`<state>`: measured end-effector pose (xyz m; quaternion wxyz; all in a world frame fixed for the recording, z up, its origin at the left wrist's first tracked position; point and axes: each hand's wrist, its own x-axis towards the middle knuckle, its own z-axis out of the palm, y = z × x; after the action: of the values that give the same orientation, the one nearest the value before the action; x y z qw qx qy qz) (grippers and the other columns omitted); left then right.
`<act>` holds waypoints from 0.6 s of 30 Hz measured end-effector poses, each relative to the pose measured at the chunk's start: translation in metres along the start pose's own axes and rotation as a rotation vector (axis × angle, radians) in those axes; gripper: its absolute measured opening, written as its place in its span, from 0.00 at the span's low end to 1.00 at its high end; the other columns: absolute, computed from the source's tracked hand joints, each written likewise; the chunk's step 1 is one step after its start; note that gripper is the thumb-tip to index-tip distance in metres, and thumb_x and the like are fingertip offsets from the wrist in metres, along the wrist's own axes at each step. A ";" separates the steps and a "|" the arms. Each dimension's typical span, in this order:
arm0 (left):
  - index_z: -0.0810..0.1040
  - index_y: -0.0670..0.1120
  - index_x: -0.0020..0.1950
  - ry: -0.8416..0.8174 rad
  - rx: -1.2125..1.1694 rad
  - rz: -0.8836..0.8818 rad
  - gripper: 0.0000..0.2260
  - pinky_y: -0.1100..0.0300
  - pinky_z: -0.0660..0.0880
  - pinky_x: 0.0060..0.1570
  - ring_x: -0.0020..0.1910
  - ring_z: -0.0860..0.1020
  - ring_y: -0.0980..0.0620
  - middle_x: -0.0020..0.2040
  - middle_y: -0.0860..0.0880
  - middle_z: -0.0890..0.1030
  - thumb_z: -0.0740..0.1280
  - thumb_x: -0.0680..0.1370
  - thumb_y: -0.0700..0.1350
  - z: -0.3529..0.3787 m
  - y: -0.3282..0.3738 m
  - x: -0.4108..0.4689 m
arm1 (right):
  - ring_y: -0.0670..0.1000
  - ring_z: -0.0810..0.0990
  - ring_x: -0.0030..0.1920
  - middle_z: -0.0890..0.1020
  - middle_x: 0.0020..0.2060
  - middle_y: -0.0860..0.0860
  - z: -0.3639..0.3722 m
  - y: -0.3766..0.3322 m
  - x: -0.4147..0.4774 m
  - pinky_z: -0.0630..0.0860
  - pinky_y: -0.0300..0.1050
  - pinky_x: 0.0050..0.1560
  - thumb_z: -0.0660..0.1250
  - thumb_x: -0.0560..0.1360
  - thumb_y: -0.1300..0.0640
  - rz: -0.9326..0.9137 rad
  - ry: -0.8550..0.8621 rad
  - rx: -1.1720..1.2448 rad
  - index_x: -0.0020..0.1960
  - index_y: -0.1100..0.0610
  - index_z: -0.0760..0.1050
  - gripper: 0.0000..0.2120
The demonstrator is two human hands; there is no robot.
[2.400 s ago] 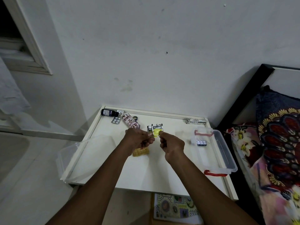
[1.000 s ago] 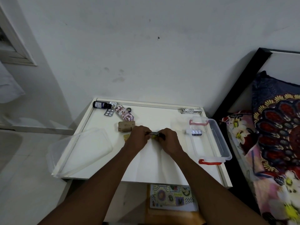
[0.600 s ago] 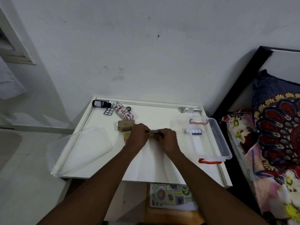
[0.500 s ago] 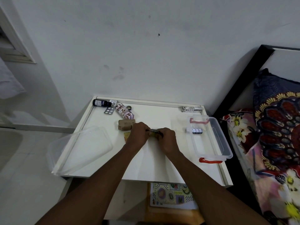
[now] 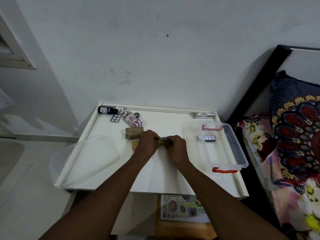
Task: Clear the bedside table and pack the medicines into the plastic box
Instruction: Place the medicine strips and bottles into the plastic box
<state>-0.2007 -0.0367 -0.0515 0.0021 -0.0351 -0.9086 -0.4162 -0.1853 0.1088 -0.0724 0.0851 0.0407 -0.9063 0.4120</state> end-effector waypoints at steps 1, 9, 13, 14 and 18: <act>0.86 0.36 0.41 -0.001 0.023 0.004 0.05 0.46 0.79 0.43 0.39 0.83 0.37 0.36 0.37 0.84 0.71 0.74 0.35 0.001 -0.001 0.001 | 0.54 0.82 0.45 0.86 0.42 0.56 0.000 0.001 -0.001 0.77 0.50 0.47 0.63 0.72 0.72 -0.005 0.021 0.015 0.48 0.60 0.86 0.16; 0.85 0.36 0.41 0.000 -0.128 -0.101 0.03 0.52 0.81 0.38 0.37 0.84 0.38 0.36 0.34 0.84 0.72 0.74 0.34 -0.003 -0.001 0.010 | 0.50 0.74 0.41 0.81 0.40 0.56 -0.013 -0.003 0.012 0.71 0.45 0.43 0.68 0.74 0.68 0.085 -0.075 0.041 0.44 0.64 0.80 0.03; 0.81 0.38 0.36 -0.008 -0.522 -0.213 0.08 0.51 0.83 0.37 0.31 0.81 0.44 0.30 0.41 0.82 0.73 0.75 0.35 -0.017 0.017 0.020 | 0.49 0.75 0.32 0.81 0.32 0.52 -0.037 -0.022 0.030 0.72 0.43 0.32 0.70 0.76 0.64 0.411 -0.071 0.610 0.39 0.57 0.82 0.08; 0.81 0.38 0.36 -0.021 -0.566 -0.218 0.09 0.54 0.82 0.36 0.30 0.80 0.46 0.30 0.42 0.81 0.72 0.76 0.35 -0.018 0.022 0.020 | 0.49 0.75 0.31 0.81 0.32 0.52 -0.043 -0.025 0.030 0.73 0.42 0.31 0.70 0.77 0.64 0.463 -0.075 0.700 0.40 0.59 0.83 0.07; 0.81 0.35 0.39 -0.059 -0.638 -0.242 0.08 0.54 0.81 0.39 0.31 0.78 0.46 0.34 0.39 0.79 0.70 0.78 0.34 -0.011 0.042 0.013 | 0.52 0.75 0.31 0.79 0.32 0.55 -0.064 -0.028 0.021 0.76 0.43 0.33 0.69 0.78 0.66 0.542 -0.055 0.776 0.43 0.64 0.80 0.05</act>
<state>-0.2108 -0.0169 -0.0126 -0.0845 0.0618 -0.7299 -0.6754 -0.1938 0.1384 -0.0071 -0.0709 -0.1578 -0.6652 0.7264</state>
